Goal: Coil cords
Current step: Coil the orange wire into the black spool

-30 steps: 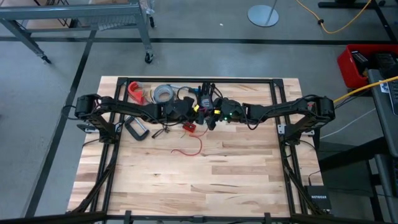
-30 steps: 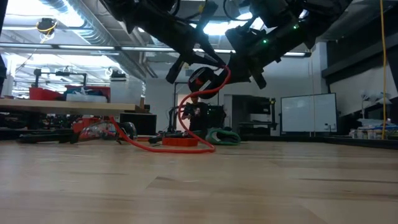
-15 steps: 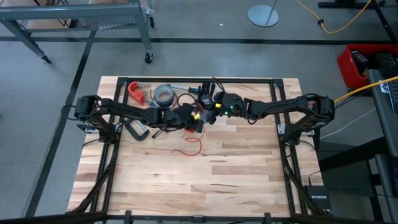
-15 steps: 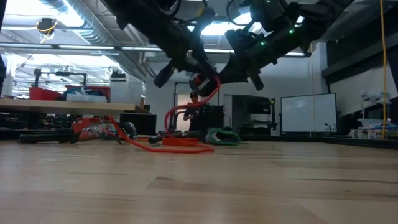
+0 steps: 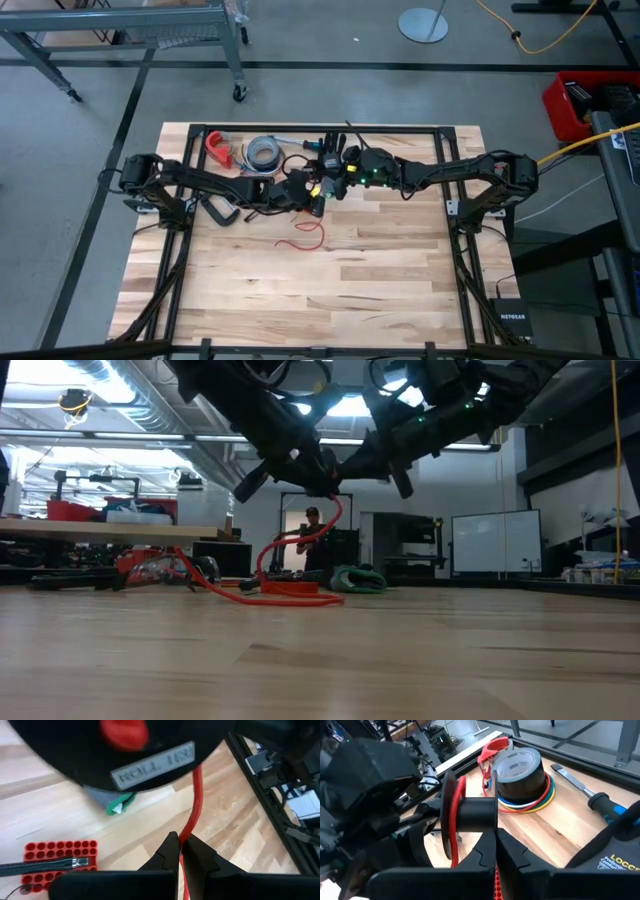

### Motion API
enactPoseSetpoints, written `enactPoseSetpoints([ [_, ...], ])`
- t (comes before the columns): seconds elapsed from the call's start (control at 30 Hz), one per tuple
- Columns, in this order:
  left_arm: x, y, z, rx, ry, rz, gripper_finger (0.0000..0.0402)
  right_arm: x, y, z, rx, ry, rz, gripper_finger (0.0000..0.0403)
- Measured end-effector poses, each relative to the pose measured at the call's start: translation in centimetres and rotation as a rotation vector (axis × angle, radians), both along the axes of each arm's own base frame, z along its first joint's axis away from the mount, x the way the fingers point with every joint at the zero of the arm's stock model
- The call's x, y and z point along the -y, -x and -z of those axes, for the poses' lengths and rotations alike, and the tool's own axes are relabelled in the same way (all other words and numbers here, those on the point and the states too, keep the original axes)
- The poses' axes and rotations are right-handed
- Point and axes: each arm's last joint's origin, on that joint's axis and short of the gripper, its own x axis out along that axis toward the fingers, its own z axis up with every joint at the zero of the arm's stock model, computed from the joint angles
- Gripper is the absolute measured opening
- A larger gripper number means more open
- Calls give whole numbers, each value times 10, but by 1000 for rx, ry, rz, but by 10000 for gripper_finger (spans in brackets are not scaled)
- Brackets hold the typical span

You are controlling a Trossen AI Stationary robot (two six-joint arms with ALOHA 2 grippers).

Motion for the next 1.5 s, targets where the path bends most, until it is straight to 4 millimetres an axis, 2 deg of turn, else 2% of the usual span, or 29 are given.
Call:
enactPoseSetpoints([
  [0.23,12,1,0,-19,-107,-32,0,2,1,-5,36,-7,-35,1],
  [0.43,20,8,4,-97,-187,-73,0,9,10,-14,49,-83,-220,1],
  [0.67,27,12,7,-152,-259,-76,0,18,32,-10,-96,-171,-360,1],
  [0.93,23,12,7,-172,-283,-68,0,14,42,4,-253,-196,-428,1],
  [1.1,16,11,8,-178,-257,-56,11,10,41,5,-262,-184,-453,1],
  [1.27,14,10,9,-212,-240,60,34,9,41,5,-266,-188,-461,1],
  [1.5,15,11,10,-217,-227,72,65,9,39,3,-230,-182,-489,1],
])
